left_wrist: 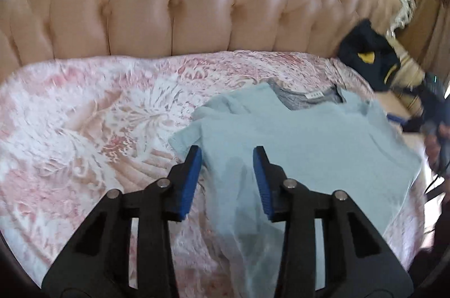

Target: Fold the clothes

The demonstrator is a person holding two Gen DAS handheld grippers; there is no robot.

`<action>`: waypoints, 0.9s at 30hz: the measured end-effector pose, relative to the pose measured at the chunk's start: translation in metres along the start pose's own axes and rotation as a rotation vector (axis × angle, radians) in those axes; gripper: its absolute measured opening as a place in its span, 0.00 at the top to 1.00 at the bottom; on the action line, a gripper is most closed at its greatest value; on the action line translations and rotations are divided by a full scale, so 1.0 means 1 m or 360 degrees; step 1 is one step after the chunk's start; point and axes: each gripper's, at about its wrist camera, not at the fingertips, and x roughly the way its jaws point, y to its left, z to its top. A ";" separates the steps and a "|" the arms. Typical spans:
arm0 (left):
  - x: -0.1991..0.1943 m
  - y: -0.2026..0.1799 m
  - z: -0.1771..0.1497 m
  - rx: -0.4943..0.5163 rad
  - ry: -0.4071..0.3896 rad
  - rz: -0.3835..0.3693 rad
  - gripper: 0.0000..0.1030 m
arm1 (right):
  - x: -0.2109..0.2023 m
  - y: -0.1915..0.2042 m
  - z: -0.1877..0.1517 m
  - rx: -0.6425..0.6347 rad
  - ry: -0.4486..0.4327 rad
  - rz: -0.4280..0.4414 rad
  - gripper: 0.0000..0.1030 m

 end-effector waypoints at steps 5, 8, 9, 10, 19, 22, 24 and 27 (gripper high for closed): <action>0.017 0.017 0.007 -0.0117 0.0058 -0.0101 0.74 | 0.013 -0.004 -0.002 0.0029 0.0056 -0.0010 0.13; 0.006 0.009 0.010 -0.0078 0.0017 -0.0083 0.97 | 0.020 -0.006 -0.002 0.0046 0.0088 -0.0017 0.13; -0.001 0.008 0.012 -0.0086 -0.0019 -0.0081 0.97 | 0.019 -0.006 -0.002 0.0043 0.0092 -0.0021 0.13; -0.009 0.007 0.014 -0.0095 -0.0056 -0.0078 0.97 | 0.019 -0.005 -0.002 0.0038 0.0096 -0.0020 0.13; 0.004 0.038 0.001 -0.0356 0.0013 -0.0108 0.97 | 0.023 -0.011 -0.003 0.0125 0.0199 0.0302 0.13; 0.004 0.038 -0.002 -0.0362 0.0016 -0.0099 0.97 | 0.029 -0.019 -0.002 0.0211 0.0228 0.0435 0.13; 0.003 0.039 -0.003 -0.0367 0.0020 -0.0091 0.97 | 0.032 -0.023 0.000 0.0247 0.0231 0.0463 0.13; 0.005 0.042 -0.004 -0.0384 0.0032 -0.0076 0.97 | 0.035 -0.026 0.002 0.0265 0.0222 0.0473 0.13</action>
